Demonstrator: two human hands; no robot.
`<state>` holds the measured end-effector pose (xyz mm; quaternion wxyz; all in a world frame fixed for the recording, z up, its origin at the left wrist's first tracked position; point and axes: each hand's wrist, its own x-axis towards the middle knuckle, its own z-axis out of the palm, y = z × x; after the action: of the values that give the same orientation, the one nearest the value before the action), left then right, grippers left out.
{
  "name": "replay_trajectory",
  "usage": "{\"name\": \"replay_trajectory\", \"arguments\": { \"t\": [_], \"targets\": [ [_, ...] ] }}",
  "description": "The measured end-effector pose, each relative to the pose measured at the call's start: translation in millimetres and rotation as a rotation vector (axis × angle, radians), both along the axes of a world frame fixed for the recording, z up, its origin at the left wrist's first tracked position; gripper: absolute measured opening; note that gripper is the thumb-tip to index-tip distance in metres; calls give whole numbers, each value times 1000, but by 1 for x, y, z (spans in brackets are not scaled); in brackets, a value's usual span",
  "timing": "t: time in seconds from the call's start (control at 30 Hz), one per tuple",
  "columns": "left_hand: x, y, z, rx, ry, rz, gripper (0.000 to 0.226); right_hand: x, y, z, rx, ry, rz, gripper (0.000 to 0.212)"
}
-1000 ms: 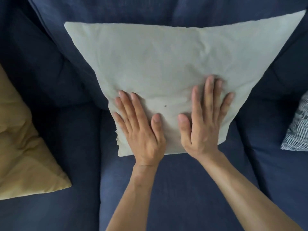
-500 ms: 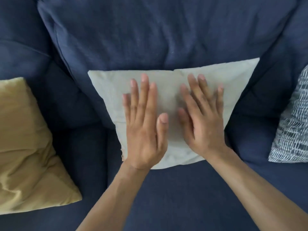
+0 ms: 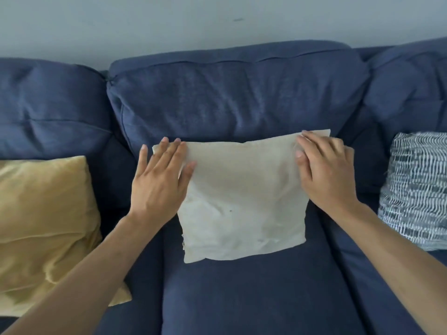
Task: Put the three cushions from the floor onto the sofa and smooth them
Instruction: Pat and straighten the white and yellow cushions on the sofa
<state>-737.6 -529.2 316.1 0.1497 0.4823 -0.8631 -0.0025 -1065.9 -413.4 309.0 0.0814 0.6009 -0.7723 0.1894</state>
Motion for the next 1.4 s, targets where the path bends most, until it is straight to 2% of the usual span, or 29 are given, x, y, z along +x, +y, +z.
{"name": "replay_trajectory", "arguments": {
  "t": [0.07, 0.1, 0.2, 0.3, 0.47, 0.53, 0.6, 0.67, 0.7, 0.8, 0.93, 1.1, 1.23, 1.27, 1.33, 1.4],
  "targets": [
    [-4, -7, 11, -110, 82, 9, 47, -3, -5, 19, 72, -23, 37, 38],
    [-9, -11, 14, -103, 85, 18, 43, -3, -9, 26, 143, -57, 59, 39],
    [-22, -18, 16, 26, -16, 22, 42, -6, -21, 33, 306, -159, 100, 37],
    [-27, -20, 13, 76, -46, 37, 33, -7, -28, 34, 344, -216, 83, 29],
    [-27, -25, 27, -113, 76, 75, 21, -12, -33, 56, 172, -236, 49, 25],
    [-27, -27, 25, -63, 43, 94, 24, -12, -36, 57, 180, -210, 69, 24],
    [-29, -26, 20, 22, -11, 111, 28, -7, -38, 52, 220, -75, 66, 24],
    [-33, -24, 21, 35, 8, 111, 29, 0, -39, 45, 149, 82, 89, 23],
    [-35, -22, 22, 15, 32, 105, 30, 3, -41, 42, 107, 101, 120, 24],
    [-43, -17, 20, -25, -5, 55, 36, 17, -51, 29, 120, 65, 216, 34],
    [-49, -17, 14, -41, -11, 47, 39, 22, -56, 9, 115, 16, 219, 39],
    [-44, -19, 19, -141, 110, 47, 29, 13, -60, 19, -110, -7, 231, 30],
    [-50, -16, 13, -68, -10, 117, 32, 15, -61, 14, -98, 78, 200, 29],
    [-52, -13, 15, -66, 9, 131, 33, 19, -58, 13, -99, 99, 186, 26],
    [-61, -1, 20, -88, 127, 80, 38, 29, -45, 12, -139, 98, 235, 28],
    [-76, 17, 23, -101, 200, -114, 49, 40, -31, 8, -133, 98, 375, 42]
  ]
}}
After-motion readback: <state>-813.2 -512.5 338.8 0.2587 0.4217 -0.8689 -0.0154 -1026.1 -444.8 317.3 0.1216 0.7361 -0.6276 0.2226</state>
